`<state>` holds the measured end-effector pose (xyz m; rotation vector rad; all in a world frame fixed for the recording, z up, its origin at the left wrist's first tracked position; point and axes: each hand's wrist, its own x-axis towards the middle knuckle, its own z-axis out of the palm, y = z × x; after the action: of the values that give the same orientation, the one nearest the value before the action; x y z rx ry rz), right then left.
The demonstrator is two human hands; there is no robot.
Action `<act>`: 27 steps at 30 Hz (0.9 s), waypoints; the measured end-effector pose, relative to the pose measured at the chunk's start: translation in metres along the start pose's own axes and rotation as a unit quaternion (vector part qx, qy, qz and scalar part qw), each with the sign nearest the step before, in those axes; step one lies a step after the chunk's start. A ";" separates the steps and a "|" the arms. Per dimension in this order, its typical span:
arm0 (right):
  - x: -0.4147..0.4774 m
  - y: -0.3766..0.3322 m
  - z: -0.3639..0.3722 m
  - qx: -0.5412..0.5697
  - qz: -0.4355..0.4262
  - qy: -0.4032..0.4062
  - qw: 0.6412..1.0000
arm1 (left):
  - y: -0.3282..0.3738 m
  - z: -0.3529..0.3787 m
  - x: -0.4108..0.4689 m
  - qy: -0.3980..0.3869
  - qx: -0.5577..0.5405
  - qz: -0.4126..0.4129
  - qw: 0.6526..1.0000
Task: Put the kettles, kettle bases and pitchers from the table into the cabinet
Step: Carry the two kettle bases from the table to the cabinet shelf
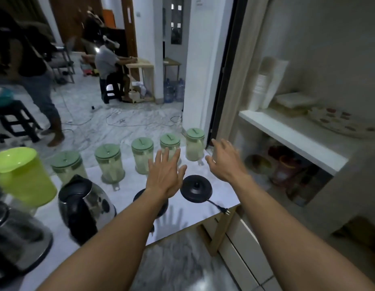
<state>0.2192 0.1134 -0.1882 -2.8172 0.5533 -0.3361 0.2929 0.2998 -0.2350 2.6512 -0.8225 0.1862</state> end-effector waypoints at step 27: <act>0.089 0.079 0.278 -0.072 -0.013 -0.282 0.957 | -0.113 0.220 -0.005 -0.170 -0.009 -0.342 0.924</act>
<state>0.3478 0.0622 -0.4575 -2.8598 0.4204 0.5148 0.3576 0.3071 -0.4740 2.8074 0.0589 -0.4682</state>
